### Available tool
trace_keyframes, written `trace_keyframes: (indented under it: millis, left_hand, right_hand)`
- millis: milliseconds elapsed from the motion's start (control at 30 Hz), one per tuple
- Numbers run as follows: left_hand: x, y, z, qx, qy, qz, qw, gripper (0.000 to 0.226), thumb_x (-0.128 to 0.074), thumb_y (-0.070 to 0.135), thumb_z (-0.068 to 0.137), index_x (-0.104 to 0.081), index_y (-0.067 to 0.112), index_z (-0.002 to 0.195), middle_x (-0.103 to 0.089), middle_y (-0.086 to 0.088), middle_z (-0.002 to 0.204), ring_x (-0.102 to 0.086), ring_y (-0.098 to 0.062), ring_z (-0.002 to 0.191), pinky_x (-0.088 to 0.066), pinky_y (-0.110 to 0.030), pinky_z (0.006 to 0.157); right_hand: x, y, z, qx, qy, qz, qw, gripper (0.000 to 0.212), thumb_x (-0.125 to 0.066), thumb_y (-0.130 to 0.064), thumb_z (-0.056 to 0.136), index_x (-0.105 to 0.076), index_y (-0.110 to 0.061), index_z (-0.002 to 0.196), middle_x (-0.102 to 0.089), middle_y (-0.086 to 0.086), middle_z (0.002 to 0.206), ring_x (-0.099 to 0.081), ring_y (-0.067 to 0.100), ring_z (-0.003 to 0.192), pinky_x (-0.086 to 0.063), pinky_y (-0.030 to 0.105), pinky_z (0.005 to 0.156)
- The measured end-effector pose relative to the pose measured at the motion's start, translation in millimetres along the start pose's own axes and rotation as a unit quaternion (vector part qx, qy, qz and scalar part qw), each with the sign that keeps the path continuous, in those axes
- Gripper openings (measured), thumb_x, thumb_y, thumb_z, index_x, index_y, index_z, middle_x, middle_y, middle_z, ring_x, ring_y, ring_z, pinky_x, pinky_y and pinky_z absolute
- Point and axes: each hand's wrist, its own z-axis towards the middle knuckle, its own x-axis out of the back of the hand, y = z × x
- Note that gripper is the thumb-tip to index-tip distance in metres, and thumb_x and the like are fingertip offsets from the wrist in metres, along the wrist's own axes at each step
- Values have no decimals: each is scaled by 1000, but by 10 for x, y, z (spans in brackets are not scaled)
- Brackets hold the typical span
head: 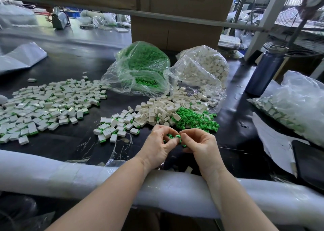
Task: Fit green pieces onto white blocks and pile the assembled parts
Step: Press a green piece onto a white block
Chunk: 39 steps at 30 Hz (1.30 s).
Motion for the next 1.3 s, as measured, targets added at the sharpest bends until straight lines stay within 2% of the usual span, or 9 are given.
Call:
trace_keyframes:
  millis: [133,333,433,600,733,867,1033,1167,1300]
  left_hand:
    - [-5,5,-4,3,-8,14,1000,4,-61,13,88,-61,10,91,-43,1,99,-44,-7,69,-41,-10,64]
    - [-9,-11,2,6,-8,32,999,9,-62,17,88,-63,9,93,-45,2,95,-47,-10,71,-44,-15,65]
    - [-1,-38,7,10,11,45,999,9,-62,18,88,-62,11,93,-55,0,90,-49,-10,66,-43,-17,62]
    - [30,-72,17,40,126,22,991,7,-61,17,89,-59,23,90,-62,7,81,-59,-10,77,-52,-26,77]
    - [87,-89,21,88,234,29,968,13,-57,11,91,-60,22,98,-63,0,88,-63,-19,80,-56,-39,77]
    - [98,-125,51,94,280,109,949,26,-52,2,91,-64,19,107,-54,-7,114,-55,-15,84,-48,-25,84]
    - [78,-137,59,143,242,184,942,35,-53,5,90,-55,9,125,-36,-11,131,-42,-26,117,-33,-23,98]
    - [65,-107,51,158,209,229,937,39,-53,12,91,-49,4,130,-32,-10,136,-33,-27,122,-30,-26,100]
    - [58,-88,45,163,189,253,935,41,-53,15,92,-48,4,131,-28,-9,139,-31,-28,126,-29,-28,103]
  right_hand:
    - [13,1,0,44,16,-80,996,15,-71,-5,78,-70,-18,70,-69,-1,68,-61,14,69,-52,36,69]
    - [-23,43,26,68,9,-168,983,19,-65,-9,84,-62,-23,72,-61,-9,68,-54,-2,61,-42,13,60]
    - [-12,46,33,73,23,-165,983,16,-66,-9,84,-63,-21,73,-62,-8,69,-55,-2,63,-43,14,62]
    - [51,92,66,43,154,-179,971,16,-66,-10,84,-62,-20,72,-65,1,73,-58,14,70,-45,23,65]
    - [74,138,84,5,179,-249,952,9,-64,-9,85,-64,-18,85,-65,6,93,-58,16,80,-43,24,74]
    - [61,160,89,-17,170,-330,928,17,-60,-10,87,-65,-12,103,-61,7,106,-58,21,94,-36,21,77]
    - [54,151,79,-14,136,-375,917,22,-55,-8,89,-66,-12,108,-62,7,111,-57,21,99,-34,18,79]
    - [22,126,60,14,99,-362,927,22,-54,-5,90,-69,-13,104,-66,3,106,-59,17,96,-33,10,78]
    - [-9,86,39,35,58,-323,944,22,-56,-2,88,-70,-13,100,-68,1,99,-61,14,93,-41,14,84]
